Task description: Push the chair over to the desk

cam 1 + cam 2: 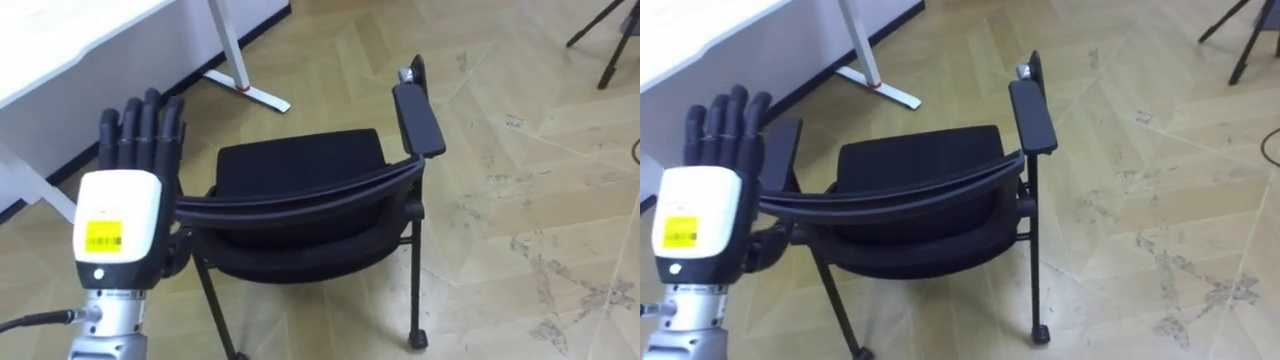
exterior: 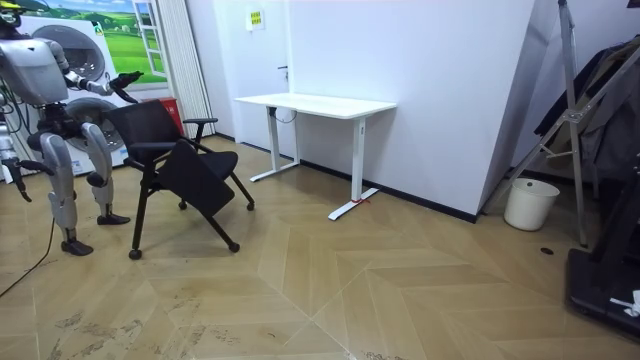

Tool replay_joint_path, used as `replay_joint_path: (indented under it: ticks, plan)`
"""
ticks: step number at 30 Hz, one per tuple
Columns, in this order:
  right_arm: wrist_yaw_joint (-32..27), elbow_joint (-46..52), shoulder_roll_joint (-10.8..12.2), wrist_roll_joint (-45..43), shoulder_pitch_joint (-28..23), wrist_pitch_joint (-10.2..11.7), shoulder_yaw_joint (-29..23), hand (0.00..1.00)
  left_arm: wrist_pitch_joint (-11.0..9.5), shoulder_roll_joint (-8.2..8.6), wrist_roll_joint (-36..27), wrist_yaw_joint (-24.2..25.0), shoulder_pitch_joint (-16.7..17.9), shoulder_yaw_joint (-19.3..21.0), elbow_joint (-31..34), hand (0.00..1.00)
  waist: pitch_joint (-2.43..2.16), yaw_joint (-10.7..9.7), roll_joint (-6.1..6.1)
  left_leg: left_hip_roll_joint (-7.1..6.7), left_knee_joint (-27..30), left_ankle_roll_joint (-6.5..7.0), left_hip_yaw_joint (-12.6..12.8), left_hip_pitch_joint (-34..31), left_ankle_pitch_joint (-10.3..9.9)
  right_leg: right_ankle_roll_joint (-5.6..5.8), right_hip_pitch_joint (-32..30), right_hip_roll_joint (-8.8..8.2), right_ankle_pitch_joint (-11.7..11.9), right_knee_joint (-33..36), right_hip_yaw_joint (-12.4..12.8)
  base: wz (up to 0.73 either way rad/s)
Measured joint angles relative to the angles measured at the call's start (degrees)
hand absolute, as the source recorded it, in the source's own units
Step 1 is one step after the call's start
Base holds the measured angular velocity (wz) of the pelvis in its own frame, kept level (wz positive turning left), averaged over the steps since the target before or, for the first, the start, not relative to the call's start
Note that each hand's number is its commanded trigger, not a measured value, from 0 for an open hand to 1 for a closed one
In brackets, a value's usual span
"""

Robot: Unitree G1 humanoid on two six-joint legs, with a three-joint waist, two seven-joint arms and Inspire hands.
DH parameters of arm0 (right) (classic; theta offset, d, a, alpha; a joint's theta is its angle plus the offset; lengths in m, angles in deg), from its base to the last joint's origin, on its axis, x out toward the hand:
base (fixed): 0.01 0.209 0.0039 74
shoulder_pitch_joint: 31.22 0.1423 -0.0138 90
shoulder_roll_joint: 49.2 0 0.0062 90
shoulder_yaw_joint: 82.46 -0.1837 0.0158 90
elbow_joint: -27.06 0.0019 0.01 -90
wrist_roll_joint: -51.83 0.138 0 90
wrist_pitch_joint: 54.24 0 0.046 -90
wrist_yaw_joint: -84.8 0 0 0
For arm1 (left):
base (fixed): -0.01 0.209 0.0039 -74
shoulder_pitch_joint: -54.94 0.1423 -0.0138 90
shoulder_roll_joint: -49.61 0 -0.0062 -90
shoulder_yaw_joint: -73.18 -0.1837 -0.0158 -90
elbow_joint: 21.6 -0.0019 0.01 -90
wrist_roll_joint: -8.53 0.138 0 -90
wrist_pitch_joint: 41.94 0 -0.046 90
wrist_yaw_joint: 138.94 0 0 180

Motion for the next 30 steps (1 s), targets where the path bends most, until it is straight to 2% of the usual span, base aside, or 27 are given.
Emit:
replay_joint_path:
  ticks: [6, 22, 30]
  plan:
    - [-0.32, 0.00, 0.01, 0.05, 0.05, 0.00, -0.04, 0.00, -0.37, -1.98, 1.17, 1.34, -0.01, -1.22, 0.00, 0.00, 0.06, 0.01, 0.23, 0.00, -0.30, 0.00, 0.18, 0.05, 0.00, 0.00, -0.21, 0.04, 0.00, 0.00, 0.37, -0.01]
    - [1.39, -0.22, -0.06, -1.04, 0.04, -0.15, -1.73, 0.00, 0.11, -2.39, 1.38, 2.68, 0.02, -1.39, -1.32, 0.00, 0.07, -0.27, 0.17, 0.01, -0.69, 0.01, 1.62, 1.43, 0.00, 0.01, -0.32, 0.04, 0.00, 0.15, 1.91, -0.05]
    - [3.70, -0.20, -0.09, -0.65, -0.07, -1.04, -1.71, 0.00, 1.92, -3.07, 0.45, 6.38, 0.02, -3.04, -4.12, 0.00, 0.03, -0.90, -0.01, 0.03, -1.19, 0.01, 2.85, 2.02, 0.01, 0.07, -0.30, 0.06, 0.04, 0.21, 2.84, -0.07]
